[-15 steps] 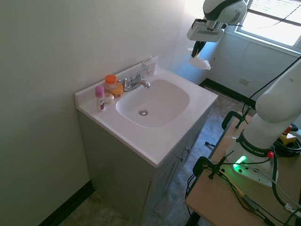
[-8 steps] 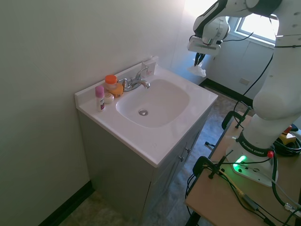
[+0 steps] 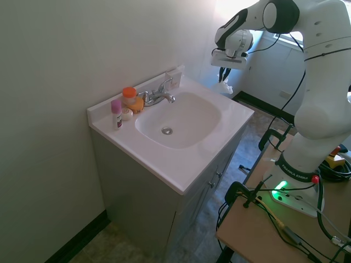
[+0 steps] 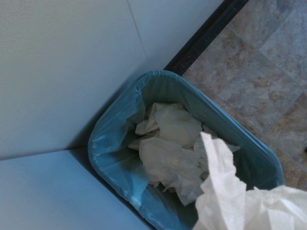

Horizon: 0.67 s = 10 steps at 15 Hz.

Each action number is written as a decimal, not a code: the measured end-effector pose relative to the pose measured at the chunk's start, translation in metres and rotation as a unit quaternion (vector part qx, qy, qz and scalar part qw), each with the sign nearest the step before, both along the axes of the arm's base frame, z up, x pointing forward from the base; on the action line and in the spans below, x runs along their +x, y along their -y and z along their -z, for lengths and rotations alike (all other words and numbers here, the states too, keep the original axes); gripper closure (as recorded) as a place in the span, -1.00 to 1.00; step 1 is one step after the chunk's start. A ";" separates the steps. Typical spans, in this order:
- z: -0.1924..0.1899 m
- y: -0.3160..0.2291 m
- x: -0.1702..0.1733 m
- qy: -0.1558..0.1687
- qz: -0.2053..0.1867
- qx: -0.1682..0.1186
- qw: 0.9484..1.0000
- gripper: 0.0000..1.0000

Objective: Throw the tissue in the trash bin

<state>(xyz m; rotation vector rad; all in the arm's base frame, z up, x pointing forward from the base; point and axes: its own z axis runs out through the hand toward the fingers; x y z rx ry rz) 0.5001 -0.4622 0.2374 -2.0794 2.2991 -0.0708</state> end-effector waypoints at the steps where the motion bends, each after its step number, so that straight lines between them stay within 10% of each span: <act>1: 0.000 -0.001 0.001 0.000 -0.001 0.001 1.000 -1.00; 10: -0.078 -0.037 -0.014 0.035 -0.083 0.013 0.996 -1.00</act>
